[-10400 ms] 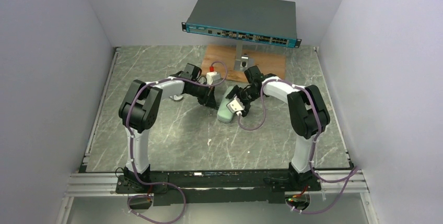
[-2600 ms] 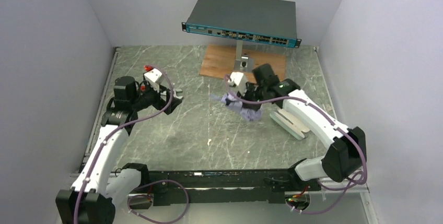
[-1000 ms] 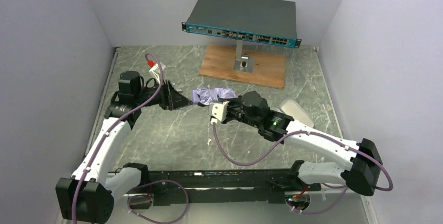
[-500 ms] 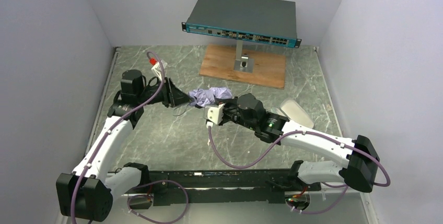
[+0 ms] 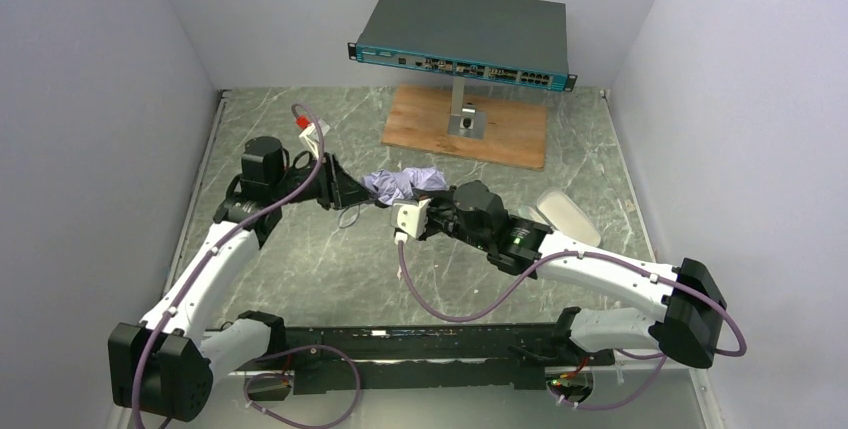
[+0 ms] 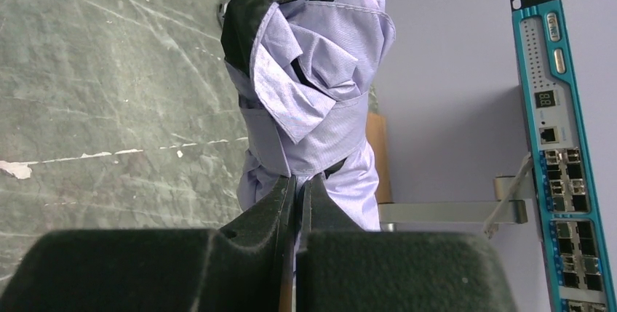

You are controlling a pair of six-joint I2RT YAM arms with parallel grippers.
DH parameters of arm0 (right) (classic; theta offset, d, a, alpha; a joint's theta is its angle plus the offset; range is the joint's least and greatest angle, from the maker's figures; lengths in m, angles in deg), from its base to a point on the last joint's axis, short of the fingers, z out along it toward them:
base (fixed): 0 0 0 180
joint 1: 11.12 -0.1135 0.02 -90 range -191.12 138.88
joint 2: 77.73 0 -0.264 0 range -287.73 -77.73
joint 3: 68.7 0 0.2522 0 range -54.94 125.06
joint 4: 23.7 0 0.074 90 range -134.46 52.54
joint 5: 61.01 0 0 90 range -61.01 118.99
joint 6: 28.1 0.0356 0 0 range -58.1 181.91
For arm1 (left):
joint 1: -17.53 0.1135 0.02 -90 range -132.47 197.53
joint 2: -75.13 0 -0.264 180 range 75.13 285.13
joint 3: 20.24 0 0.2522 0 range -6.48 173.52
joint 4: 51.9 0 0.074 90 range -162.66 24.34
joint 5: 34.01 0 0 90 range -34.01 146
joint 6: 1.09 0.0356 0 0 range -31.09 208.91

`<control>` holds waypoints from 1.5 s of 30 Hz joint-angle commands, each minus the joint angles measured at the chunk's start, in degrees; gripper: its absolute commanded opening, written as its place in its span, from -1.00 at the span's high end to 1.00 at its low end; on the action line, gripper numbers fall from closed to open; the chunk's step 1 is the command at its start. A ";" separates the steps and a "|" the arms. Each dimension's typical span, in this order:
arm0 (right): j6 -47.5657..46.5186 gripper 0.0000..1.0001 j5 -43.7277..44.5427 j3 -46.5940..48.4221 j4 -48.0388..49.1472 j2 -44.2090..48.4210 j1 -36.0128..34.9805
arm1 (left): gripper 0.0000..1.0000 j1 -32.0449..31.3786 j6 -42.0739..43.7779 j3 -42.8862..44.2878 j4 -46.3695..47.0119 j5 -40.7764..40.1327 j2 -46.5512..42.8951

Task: Open the umbrella

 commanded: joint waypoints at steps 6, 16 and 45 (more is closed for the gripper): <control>4.38 -0.04 -3.87 2.30 2.14 1.30 -0.61 | 1.00 -1.34 8.55 6.21 -4.80 0.97 0.67; 24.60 -1.00 -18.71 13.68 -21.48 2.52 8.19 | 1.00 -1.40 34.18 11.00 -20.04 0.52 -2.99; 15.19 0.61 -46.35 24.40 -35.35 -17.64 17.46 | 1.00 -6.29 49.65 22.69 -28.40 -0.26 -5.52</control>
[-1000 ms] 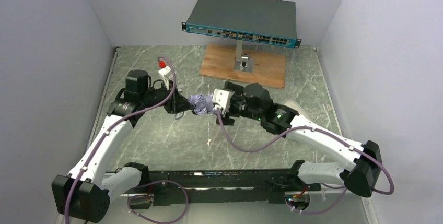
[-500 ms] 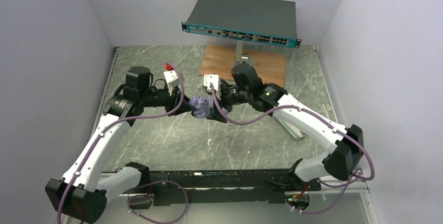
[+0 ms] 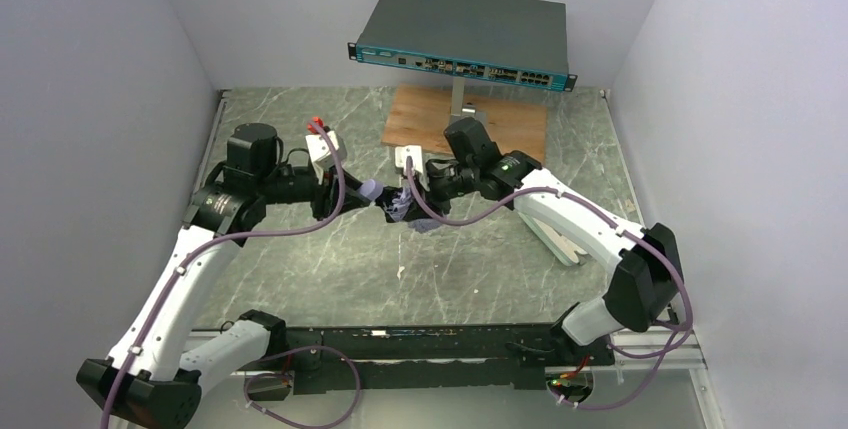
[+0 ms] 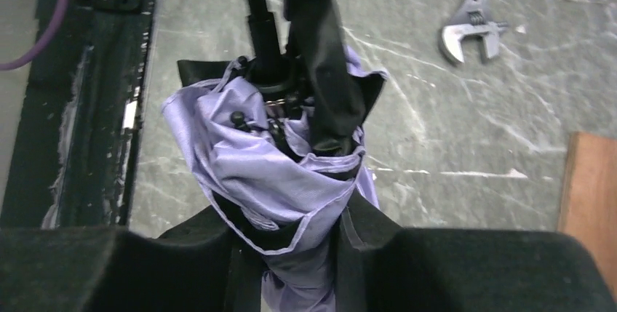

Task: Open the umbrella

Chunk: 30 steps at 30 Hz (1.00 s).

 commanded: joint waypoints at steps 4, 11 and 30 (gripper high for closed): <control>-5.72 1.00 -2.59 -0.22 -8.12 -2.84 2.37 | 1.00 1.44 5.64 7.84 -0.87 -1.16 -2.12; -2.18 1.00 -4.37 1.39 -6.50 -3.32 3.90 | 0.23 3.89 -0.84 10.37 3.28 -0.17 0.15; 10.21 1.00 -13.67 4.71 2.26 -0.07 4.11 | -0.76 10.55 -29.96 -0.82 34.25 13.58 4.74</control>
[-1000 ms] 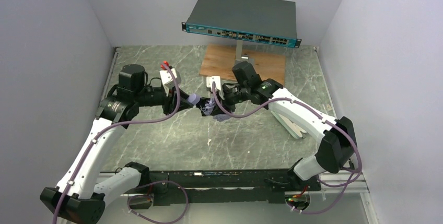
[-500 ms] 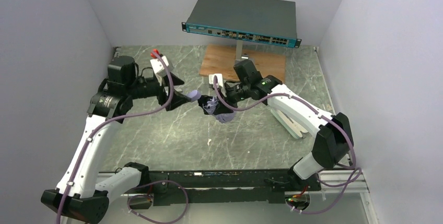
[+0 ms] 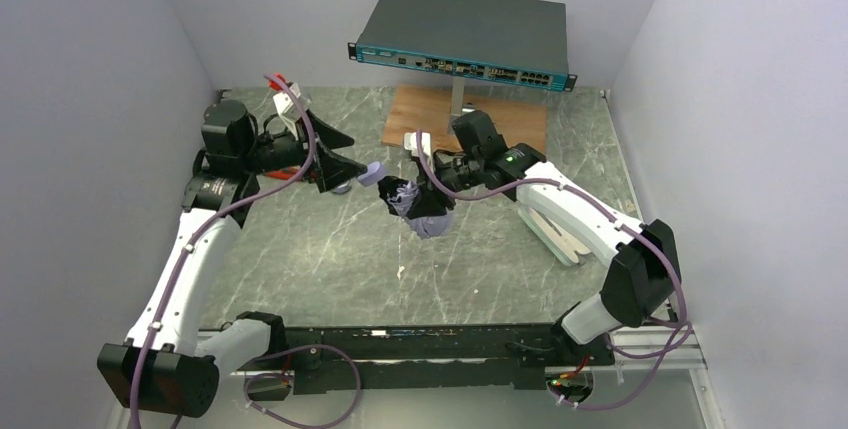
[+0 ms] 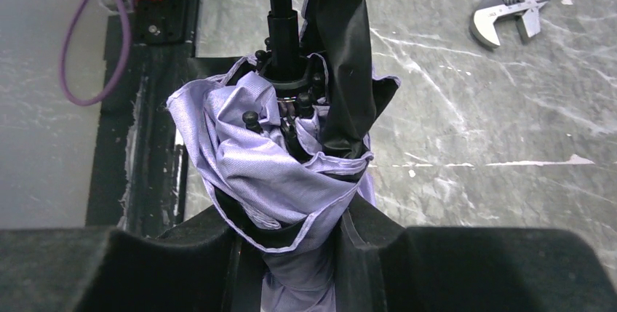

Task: Open the umbrella

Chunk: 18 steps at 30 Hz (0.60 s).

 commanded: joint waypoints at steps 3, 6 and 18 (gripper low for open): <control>4.91 1.00 -6.44 4.74 4.26 0.34 0.05 | -0.74 -0.69 -10.30 -1.15 12.06 7.42 1.23; 7.83 1.00 -7.66 4.91 6.96 -0.13 0.16 | -0.73 -1.73 -9.77 -2.58 11.09 6.86 1.41; 21.95 1.00 -9.80 5.92 17.11 -0.82 0.11 | -0.09 -2.58 -26.03 -6.18 28.58 0.93 1.48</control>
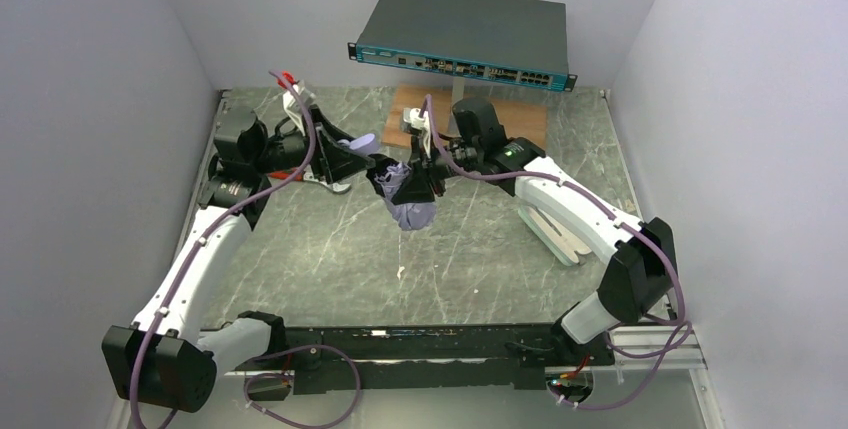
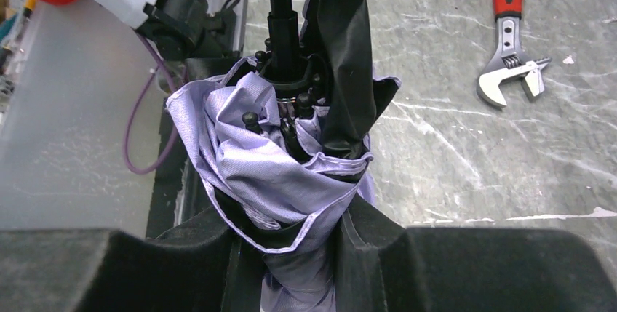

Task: Open the umbrella

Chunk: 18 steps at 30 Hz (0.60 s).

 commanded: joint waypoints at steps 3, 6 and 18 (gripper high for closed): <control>9.05 1.00 -5.31 1.93 9.24 -0.46 -0.01 | -0.15 0.67 -16.39 -0.57 20.51 -3.79 -0.47; 10.32 1.00 -5.34 1.25 10.87 -0.35 -0.04 | -0.04 0.70 -19.28 -0.38 24.12 -4.02 0.42; 11.78 1.00 -5.49 2.38 12.06 -0.22 0.08 | -0.06 0.68 -16.12 -1.25 19.34 -3.46 -1.19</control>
